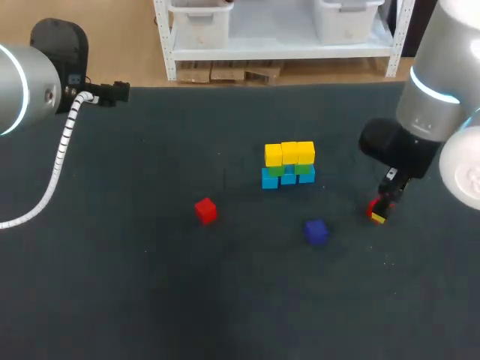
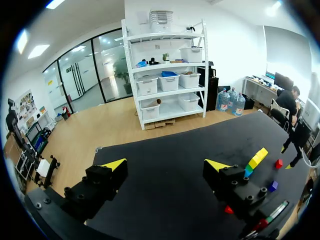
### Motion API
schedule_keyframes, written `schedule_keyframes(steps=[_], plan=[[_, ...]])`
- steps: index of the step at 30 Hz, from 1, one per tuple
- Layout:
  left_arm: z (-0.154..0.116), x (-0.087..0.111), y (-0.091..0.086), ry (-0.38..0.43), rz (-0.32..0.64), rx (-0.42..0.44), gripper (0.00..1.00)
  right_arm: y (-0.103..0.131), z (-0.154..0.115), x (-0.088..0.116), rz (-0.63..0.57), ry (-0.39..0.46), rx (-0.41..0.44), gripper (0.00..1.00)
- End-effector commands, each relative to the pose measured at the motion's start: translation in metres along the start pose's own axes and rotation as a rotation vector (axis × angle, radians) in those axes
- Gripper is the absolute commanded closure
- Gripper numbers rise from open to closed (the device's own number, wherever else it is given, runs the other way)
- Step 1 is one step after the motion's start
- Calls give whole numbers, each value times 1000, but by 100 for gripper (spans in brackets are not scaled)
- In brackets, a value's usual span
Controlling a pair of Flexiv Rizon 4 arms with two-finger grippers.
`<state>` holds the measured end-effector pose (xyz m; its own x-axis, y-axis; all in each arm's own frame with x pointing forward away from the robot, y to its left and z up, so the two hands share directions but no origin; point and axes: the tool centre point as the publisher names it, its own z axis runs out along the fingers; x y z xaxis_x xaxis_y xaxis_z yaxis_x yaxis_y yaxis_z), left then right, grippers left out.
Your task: Place the blue cubes, place green cubes on the blue cubes, place the yellow cubes on the green cubes, then place the red cubes on the yellow cubes, and place purple cube on the red cubes.
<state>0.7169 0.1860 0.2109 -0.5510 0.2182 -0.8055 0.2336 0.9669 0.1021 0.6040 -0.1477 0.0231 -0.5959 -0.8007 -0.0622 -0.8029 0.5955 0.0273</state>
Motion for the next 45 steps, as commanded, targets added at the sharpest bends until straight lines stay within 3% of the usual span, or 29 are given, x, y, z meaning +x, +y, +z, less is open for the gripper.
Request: schedule_keyframes(steps=[1, 13, 14, 16, 17, 19, 20, 21, 37, 45], plan=[[0, -1, 2, 3, 2, 9, 0, -2, 10, -7, -4, 14, -17, 0], [0, -1, 2, 3, 2, 9, 0, -10, 24, -10, -14, 44, -19, 0], [0, -1, 2, 3, 2, 9, 0, -10, 25, -10, -14, 48, -23, 4], [0, -1, 2, 3, 2, 9, 0, -10, 26, -10, -16, 57, -30, 31], [0, -1, 2, 3, 2, 9, 0, -9, 25, -9, -17, 58, -34, 53], [0, -1, 2, 3, 2, 9, 0, -7, 24, -8, -24, 59, -40, 71], [0, -1, 2, 3, 2, 9, 0, -7, 23, -8, -29, 61, -42, 89], [0, -1, 2, 3, 2, 9, 0, -7, 22, -8, -32, 64, -43, 100], [0, -1, 2, 3, 2, 9, 0, -8, -1, -11, -94, 50, -21, 100], [0, -1, 2, 3, 2, 9, 0, -22, -49, -26, -246, -32, 37, 100]])
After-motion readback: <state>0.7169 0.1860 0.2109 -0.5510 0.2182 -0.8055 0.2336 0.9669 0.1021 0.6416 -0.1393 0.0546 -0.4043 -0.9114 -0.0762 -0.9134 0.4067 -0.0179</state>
